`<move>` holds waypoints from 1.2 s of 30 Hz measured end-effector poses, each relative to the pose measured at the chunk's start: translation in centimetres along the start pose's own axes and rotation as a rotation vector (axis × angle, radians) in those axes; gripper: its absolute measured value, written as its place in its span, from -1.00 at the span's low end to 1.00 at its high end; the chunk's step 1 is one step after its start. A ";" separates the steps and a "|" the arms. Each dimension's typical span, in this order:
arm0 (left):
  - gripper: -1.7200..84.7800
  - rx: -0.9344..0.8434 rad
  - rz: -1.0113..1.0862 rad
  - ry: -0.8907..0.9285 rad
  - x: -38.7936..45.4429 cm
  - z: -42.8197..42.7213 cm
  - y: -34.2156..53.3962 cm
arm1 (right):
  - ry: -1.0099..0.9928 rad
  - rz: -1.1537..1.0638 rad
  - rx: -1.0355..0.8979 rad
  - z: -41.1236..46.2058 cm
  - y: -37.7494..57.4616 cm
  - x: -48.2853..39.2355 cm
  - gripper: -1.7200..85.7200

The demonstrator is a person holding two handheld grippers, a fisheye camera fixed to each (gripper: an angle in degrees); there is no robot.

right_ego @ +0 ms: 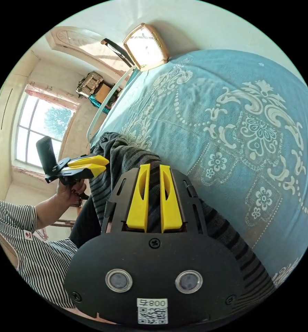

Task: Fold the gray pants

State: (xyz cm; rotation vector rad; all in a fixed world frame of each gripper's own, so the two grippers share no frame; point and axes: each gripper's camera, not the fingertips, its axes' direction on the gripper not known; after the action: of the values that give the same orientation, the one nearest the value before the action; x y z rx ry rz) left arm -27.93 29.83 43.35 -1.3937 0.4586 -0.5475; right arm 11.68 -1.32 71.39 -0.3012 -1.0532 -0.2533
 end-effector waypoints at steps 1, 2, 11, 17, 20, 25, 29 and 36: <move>-0.83 -0.003 -0.005 0.016 -0.6 -0.1 0.2 | -0.050 -0.003 -0.023 0.7 -0.4 -0.1 -0.86; -0.83 -0.008 -0.015 0.024 -1.1 -0.3 0.5 | -0.056 -0.013 -0.023 1.2 -0.4 -0.5 -0.88; -0.76 -0.051 0.064 -0.002 -2.9 -1.6 0.7 | 0.108 -0.141 0.106 3.1 0.5 -6.1 -0.95; -0.73 -0.153 0.146 -0.144 -4.5 -0.6 -2.5 | 0.213 -0.232 0.129 4.5 0.0 -9.0 -0.95; -0.78 -0.324 0.103 -0.068 -6.9 1.1 -3.0 | 0.203 -0.233 0.118 5.2 -0.4 -9.8 -0.95; -0.87 -0.207 0.024 0.050 -9.2 -1.2 -1.0 | 0.160 -0.220 0.128 5.2 -1.2 -10.4 -0.96; -0.91 -0.056 0.018 0.103 -10.2 -4.8 2.0 | 0.022 -0.211 0.150 3.5 -1.7 -10.9 -0.95; -0.93 -0.019 0.017 0.127 -11.4 -7.4 4.9 | 0.032 -0.222 0.273 -1.3 -3.4 -12.1 -0.92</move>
State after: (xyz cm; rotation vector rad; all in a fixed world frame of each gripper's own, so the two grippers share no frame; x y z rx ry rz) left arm -41.03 31.39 37.32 -1.3771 0.5785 -0.6210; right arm 5.85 -4.20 60.62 0.0660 -1.0757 -0.3078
